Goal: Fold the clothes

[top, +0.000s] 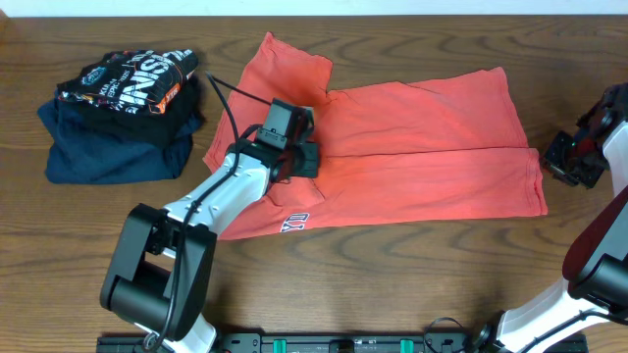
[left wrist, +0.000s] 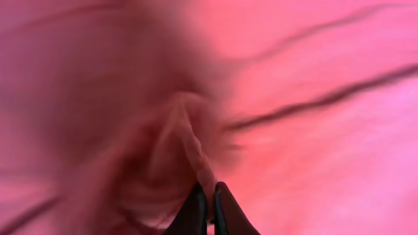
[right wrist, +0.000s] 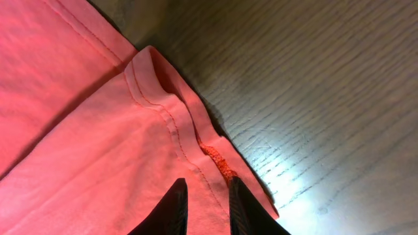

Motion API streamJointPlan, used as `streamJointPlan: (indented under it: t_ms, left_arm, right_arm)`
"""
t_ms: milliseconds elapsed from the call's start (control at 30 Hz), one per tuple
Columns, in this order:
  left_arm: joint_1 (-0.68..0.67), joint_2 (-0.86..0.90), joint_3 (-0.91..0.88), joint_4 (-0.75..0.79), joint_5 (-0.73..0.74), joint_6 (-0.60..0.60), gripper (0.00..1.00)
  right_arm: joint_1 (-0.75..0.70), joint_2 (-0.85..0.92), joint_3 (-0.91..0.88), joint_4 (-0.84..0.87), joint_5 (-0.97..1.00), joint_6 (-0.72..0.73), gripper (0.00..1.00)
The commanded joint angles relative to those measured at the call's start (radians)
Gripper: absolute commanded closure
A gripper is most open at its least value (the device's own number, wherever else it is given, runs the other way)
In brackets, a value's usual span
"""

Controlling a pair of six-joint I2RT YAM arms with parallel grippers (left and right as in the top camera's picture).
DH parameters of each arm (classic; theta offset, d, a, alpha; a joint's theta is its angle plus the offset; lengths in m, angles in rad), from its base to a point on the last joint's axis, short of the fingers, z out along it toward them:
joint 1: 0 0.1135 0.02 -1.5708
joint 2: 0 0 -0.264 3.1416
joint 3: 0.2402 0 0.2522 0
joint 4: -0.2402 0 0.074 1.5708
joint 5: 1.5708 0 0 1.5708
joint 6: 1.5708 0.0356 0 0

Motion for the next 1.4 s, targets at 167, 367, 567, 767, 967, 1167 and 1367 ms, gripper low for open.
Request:
streamJointPlan:
  t_ms: [167, 367, 567, 767, 967, 1167, 1367]
  left_arm:
    - [-0.091, -0.002, 0.001, -0.059, 0.068, 0.006, 0.94]
    - [-0.100, 0.006, 0.001, -0.064, 0.051, 0.010, 0.94]
    - [-0.100, 0.006, 0.001, -0.028, 0.058, 0.016, 0.93]
    - [-0.101, 0.006, 0.001, -0.061, 0.256, 0.017, 0.93]
    - [-0.100, 0.006, 0.001, -0.067, 0.246, 0.034, 0.29]
    - [-0.019, -0.071, 0.006, -0.116, 0.152, 0.067, 0.02]
    - [0.135, -0.209, 0.006, -0.234, 0.132, 0.066, 0.02]
  right_arm:
    - [0.005, -0.019, 0.018, -0.002, 0.023, -0.011, 0.80]
    - [0.005, -0.019, 0.018, -0.003, 0.023, -0.011, 0.79]
    - [0.005, -0.020, 0.018, -0.006, 0.023, -0.011, 0.79]
    - [0.005, -0.019, 0.018, -0.010, 0.043, -0.018, 0.79]
    - [0.005, -0.019, 0.018, -0.009, 0.042, -0.019, 0.79]
    - [0.005, -0.020, 0.018, -0.024, 0.023, -0.024, 0.79]
    - [0.014, -0.019, 0.018, -0.053, -0.113, -0.109, 0.77]
